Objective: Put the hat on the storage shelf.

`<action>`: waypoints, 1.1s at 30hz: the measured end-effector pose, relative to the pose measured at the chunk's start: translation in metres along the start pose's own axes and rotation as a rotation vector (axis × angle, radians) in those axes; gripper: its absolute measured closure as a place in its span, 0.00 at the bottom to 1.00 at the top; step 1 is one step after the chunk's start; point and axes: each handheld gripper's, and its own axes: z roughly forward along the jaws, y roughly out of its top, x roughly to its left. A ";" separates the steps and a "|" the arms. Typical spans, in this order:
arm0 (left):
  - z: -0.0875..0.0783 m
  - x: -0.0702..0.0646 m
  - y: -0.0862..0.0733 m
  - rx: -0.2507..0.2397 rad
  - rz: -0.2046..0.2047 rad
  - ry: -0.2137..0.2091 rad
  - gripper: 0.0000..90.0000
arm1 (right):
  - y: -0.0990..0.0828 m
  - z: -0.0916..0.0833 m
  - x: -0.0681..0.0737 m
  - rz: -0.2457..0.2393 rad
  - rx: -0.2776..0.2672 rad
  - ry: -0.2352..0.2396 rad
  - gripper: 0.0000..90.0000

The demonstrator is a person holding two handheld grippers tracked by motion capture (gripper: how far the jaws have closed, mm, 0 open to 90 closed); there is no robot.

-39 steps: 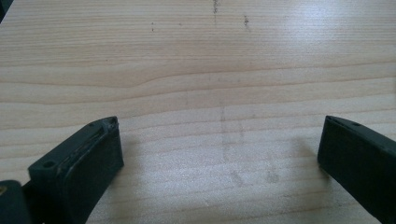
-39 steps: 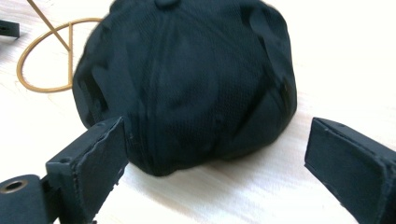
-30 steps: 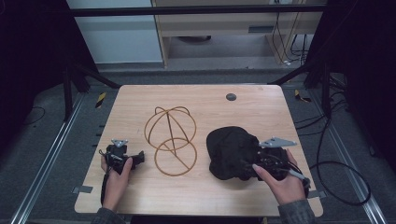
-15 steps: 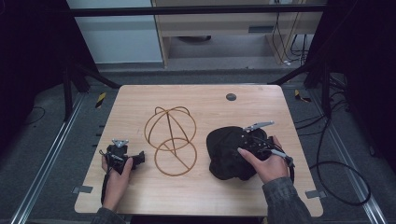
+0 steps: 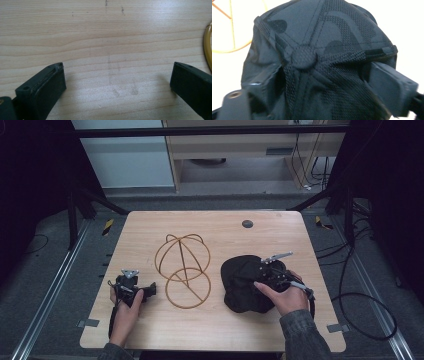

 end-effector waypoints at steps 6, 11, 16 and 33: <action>0.000 -0.001 0.000 -0.001 0.004 -0.006 0.00 | -0.004 0.002 -0.005 0.008 -0.004 0.063 0.41; 0.000 -0.001 0.000 0.000 0.008 -0.010 0.00 | -0.005 0.002 -0.008 -0.010 -0.019 0.089 0.62; 0.000 -0.002 0.000 -0.001 0.016 -0.018 0.00 | -0.006 0.002 -0.011 -0.030 -0.048 0.098 0.81; 0.000 -0.003 0.000 -0.001 0.019 -0.021 0.00 | 0.013 -0.012 -0.025 -0.068 -0.081 0.188 0.94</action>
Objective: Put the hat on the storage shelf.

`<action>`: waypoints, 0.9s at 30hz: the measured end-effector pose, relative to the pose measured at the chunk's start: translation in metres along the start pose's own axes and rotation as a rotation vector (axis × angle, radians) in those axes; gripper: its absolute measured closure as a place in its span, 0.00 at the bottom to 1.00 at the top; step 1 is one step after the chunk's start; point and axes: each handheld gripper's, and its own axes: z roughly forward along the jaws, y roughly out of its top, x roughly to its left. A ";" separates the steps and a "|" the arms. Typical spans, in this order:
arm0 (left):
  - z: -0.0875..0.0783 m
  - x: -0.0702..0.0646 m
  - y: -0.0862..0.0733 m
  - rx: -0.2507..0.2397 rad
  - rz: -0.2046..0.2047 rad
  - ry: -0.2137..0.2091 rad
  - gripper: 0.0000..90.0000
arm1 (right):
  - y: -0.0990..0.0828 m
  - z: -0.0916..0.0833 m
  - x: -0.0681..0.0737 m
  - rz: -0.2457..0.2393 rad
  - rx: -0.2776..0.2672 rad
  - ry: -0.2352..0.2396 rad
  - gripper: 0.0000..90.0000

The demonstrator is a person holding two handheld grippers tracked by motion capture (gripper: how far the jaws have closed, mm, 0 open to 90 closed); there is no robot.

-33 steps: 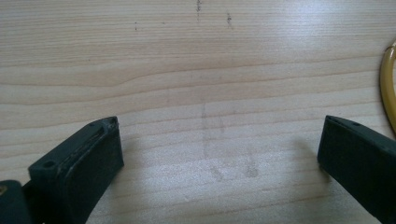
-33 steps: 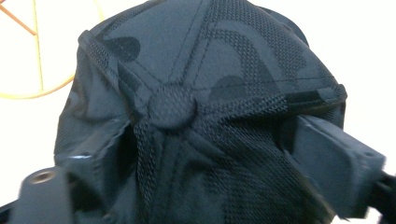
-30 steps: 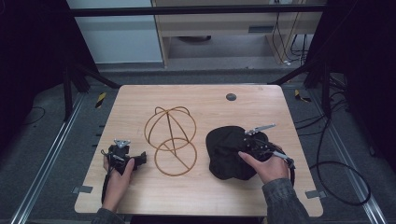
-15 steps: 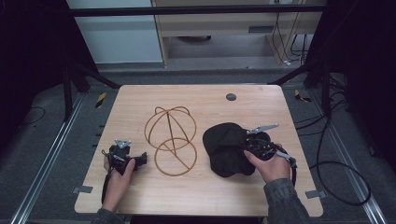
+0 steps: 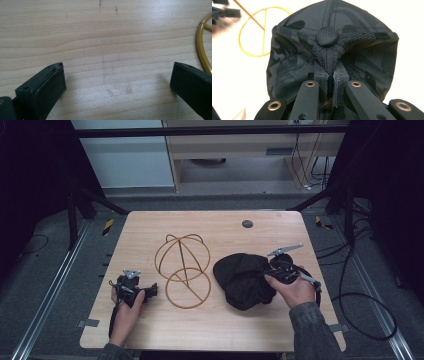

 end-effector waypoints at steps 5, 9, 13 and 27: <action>0.000 0.000 0.000 0.000 0.001 -0.001 0.00 | 0.010 -0.020 -0.003 -0.018 -0.031 -0.007 0.95; 0.000 0.000 0.000 0.000 0.001 -0.001 0.00 | 0.017 -0.041 -0.009 -0.016 -0.077 -0.013 0.95; 0.000 0.000 0.000 0.000 0.001 -0.001 0.00 | 0.025 -0.059 -0.010 0.007 -0.133 -0.016 0.95; 0.000 0.000 0.000 0.002 0.007 -0.004 0.00 | 0.055 -0.100 -0.014 0.018 -0.252 -0.059 0.95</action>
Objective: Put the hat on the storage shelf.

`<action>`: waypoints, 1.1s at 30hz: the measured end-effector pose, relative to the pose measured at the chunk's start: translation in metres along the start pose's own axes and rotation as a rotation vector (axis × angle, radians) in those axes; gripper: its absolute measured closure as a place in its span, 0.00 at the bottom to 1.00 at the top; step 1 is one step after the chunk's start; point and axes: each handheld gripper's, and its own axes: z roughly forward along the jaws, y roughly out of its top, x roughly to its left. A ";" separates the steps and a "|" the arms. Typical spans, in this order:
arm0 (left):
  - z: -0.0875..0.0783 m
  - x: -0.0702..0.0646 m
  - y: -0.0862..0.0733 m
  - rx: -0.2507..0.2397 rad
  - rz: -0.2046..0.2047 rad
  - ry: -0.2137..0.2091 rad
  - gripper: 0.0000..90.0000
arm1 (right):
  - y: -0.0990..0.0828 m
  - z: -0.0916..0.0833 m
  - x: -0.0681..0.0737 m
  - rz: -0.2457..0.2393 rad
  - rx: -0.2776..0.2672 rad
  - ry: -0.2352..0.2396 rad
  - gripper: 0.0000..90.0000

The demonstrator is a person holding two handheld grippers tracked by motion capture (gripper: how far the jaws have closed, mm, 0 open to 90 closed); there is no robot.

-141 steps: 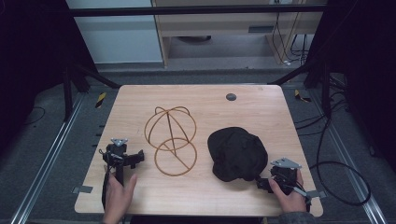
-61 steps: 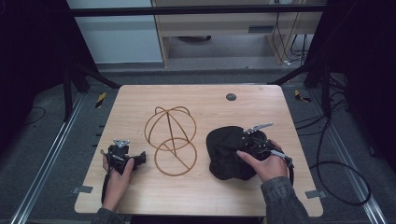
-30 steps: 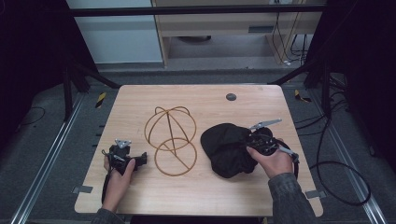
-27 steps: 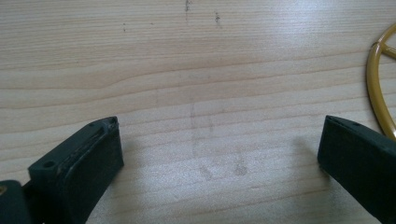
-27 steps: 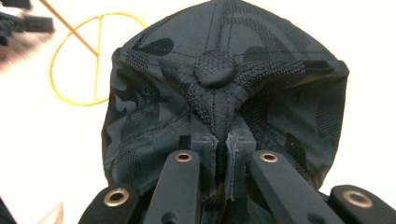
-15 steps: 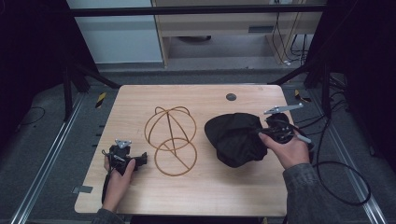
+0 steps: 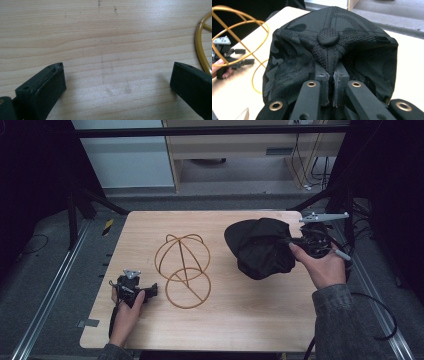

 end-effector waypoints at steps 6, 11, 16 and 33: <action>0.001 -0.001 0.000 -0.002 0.003 -0.005 0.00 | 0.012 -0.005 0.001 -0.002 -0.033 -0.002 0.95; 0.001 -0.001 0.001 -0.002 0.004 -0.007 0.00 | 0.027 -0.007 0.012 0.039 -0.049 0.013 0.95; 0.001 -0.002 0.001 -0.002 0.007 -0.010 0.00 | 0.042 -0.010 0.024 0.029 -0.085 0.037 0.95; 0.001 -0.003 0.001 -0.004 0.013 -0.018 0.00 | 0.091 -0.012 0.062 -0.024 -0.144 0.105 0.95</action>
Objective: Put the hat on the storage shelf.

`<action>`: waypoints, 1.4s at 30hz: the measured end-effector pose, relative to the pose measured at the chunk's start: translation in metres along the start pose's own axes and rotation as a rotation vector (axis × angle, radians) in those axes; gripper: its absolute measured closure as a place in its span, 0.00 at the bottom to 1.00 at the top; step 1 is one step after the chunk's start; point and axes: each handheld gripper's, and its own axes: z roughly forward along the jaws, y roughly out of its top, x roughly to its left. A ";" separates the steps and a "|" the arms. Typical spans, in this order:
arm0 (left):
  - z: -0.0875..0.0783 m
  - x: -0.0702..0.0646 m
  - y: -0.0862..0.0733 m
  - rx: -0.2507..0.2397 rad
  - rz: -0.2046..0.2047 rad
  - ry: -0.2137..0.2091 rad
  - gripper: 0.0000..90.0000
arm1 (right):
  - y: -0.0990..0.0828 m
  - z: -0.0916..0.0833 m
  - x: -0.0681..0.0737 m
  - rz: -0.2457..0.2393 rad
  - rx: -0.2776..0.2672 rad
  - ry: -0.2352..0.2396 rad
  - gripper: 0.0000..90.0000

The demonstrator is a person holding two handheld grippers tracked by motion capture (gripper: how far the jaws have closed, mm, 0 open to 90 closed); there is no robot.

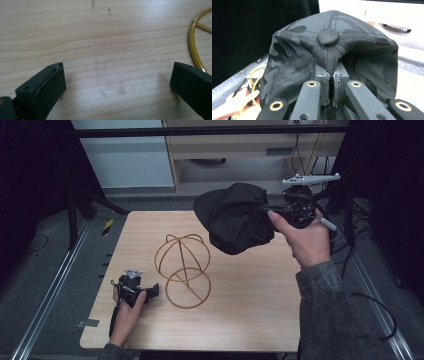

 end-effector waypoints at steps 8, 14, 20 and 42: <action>0.000 0.000 0.000 -0.001 0.001 -0.003 0.00 | 0.007 0.011 0.014 0.005 -0.021 0.058 0.95; 0.000 -0.001 0.000 -0.002 0.001 -0.003 0.00 | 0.008 0.023 0.029 0.002 -0.015 0.120 0.95; 0.000 0.000 0.000 0.000 0.008 -0.007 0.00 | 0.008 0.039 0.048 -0.018 0.017 0.172 0.95; 0.000 0.000 0.001 0.003 0.011 -0.011 0.00 | -0.012 0.082 0.074 -0.042 0.126 0.253 0.95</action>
